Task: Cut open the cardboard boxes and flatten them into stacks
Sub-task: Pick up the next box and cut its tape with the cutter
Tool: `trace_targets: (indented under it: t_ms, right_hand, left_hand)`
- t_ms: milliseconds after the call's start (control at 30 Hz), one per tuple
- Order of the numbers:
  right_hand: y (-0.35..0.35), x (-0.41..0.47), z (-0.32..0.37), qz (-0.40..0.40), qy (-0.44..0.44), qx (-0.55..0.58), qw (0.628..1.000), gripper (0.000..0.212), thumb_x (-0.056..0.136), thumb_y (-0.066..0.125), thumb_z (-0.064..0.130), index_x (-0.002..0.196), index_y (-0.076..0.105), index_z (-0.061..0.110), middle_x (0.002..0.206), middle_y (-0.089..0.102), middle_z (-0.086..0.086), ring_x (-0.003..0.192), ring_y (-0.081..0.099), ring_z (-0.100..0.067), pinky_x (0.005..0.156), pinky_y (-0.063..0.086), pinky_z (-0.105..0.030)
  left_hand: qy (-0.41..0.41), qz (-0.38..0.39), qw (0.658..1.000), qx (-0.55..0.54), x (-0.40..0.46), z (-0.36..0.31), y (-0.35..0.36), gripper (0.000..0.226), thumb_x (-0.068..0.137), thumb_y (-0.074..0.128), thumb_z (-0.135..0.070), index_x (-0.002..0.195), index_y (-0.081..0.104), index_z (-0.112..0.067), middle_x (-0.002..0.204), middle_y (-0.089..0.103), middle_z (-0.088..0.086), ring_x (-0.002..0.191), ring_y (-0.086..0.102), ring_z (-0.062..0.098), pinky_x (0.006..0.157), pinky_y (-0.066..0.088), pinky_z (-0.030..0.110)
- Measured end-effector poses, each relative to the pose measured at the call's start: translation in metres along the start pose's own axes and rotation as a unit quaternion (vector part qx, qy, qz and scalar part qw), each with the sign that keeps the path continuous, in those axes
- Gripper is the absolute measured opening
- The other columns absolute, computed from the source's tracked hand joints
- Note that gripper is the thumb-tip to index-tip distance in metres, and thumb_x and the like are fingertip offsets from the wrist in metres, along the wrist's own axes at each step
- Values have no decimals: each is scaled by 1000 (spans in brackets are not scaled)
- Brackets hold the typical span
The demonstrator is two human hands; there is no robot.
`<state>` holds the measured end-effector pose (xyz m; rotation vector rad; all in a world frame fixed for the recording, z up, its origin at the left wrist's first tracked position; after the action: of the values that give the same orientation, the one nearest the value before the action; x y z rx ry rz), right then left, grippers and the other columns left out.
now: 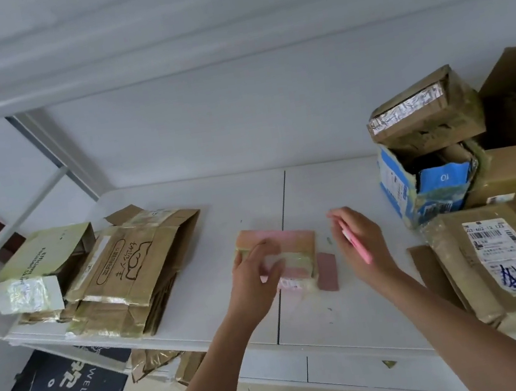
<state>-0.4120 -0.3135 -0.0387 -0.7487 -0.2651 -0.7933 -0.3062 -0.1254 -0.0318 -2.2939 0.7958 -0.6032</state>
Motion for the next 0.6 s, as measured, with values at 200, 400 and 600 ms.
trace_targets:
  t_ms: [200,400,600]
  right_hand:
    - [45,2,9,134,-8,23,991,18,101,47,8,95,53,23,86,56,17,82,55,-2,71,41,-22]
    - [11,-23,14,4,32,-44,999,12,101,47,10,91,53,13,71,60,4,58,57,-15,51,43,-31]
    - [-30,-59,-17,-9,33,-31,999,14,102,51,16,105,62,8,69,61,12,55,61,-6,48,50,-29]
  left_hand:
    - [-232,-38,972,29,8,13,-5,90,72,80,-52,144,28,-43,152,19,-4,135,31,18,116,23,49]
    - [-198,15,970,-140,12,8,7,68,85,75,-29,142,40,-40,121,46,1,96,57,10,83,47,21]
    - [-215,94,962,-139,20,-7,39,67,78,80,-23,136,46,-28,120,57,2,101,59,19,88,52,35]
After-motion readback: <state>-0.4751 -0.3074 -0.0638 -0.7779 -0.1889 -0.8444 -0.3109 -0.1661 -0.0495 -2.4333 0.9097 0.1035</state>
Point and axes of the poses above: each hand's wrist, its own x-axis towards the middle knuckle, its own y-axis out of the palm, z = x × y, the point moved 3 cm from there along x, towards the middle knuckle
